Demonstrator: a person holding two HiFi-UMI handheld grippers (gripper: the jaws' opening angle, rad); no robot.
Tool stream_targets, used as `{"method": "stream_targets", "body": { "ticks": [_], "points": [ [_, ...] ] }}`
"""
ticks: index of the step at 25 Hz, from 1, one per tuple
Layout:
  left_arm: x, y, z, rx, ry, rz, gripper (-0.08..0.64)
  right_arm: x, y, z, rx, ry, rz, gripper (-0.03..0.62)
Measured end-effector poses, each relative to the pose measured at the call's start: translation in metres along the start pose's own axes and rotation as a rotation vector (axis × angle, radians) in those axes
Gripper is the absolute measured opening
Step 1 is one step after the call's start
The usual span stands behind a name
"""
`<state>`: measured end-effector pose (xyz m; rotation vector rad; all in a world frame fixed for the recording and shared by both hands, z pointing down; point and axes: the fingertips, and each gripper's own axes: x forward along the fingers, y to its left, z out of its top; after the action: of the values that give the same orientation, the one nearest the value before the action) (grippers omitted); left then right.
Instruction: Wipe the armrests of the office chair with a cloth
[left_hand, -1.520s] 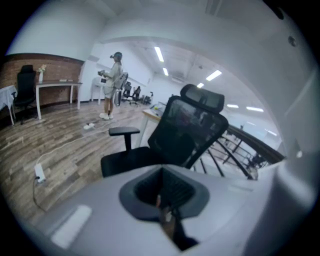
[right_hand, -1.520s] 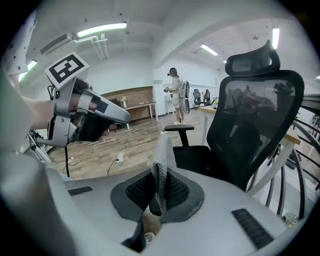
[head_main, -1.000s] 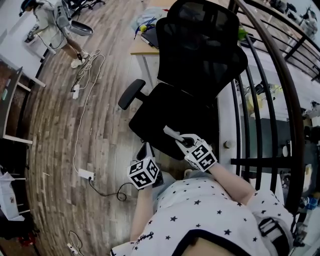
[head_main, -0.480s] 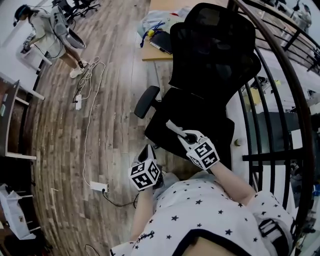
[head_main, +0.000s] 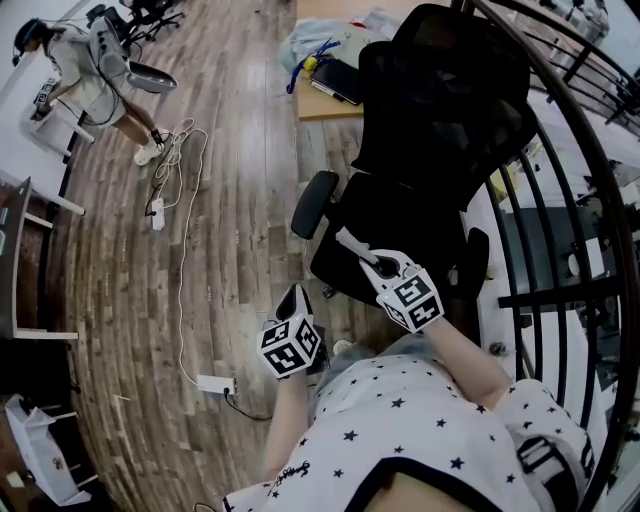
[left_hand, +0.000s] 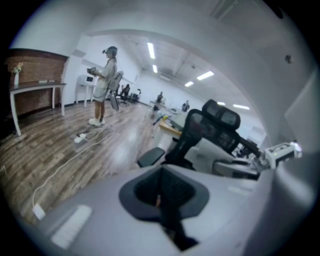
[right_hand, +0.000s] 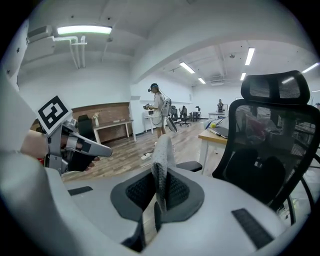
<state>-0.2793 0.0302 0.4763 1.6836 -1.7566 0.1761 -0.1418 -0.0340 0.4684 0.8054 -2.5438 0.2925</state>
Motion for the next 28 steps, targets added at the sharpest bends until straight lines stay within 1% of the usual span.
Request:
{"method": "stream_targets", "body": {
  "ticks": [9,15,19,23,25,28],
  "points": [
    [0.006,0.038,0.009,-0.004,0.015,-0.003,0.008,0.028,0.003,0.019,0.004,-0.016,-0.043,0.026],
    [0.007,0.047,0.012,-0.022,0.007,0.013,0.008,0.03,-0.006,0.031,0.005,-0.032,-0.056,0.026],
    [0.013,0.06,0.029,-0.032,0.008,0.018,0.008,0.048,-0.009,0.049,-0.003,-0.034,-0.059,0.026],
    [0.02,0.087,0.053,-0.041,0.019,0.019,0.008,0.084,-0.006,0.074,-0.044,-0.014,-0.063,0.026],
    [0.031,0.087,0.051,-0.039,0.03,0.025,0.008,0.092,-0.017,0.072,-0.051,-0.013,-0.062,0.026],
    [0.053,0.082,0.039,-0.031,0.05,0.045,0.008,0.1,-0.042,0.058,-0.048,-0.014,-0.06,0.026]
  ]
}}
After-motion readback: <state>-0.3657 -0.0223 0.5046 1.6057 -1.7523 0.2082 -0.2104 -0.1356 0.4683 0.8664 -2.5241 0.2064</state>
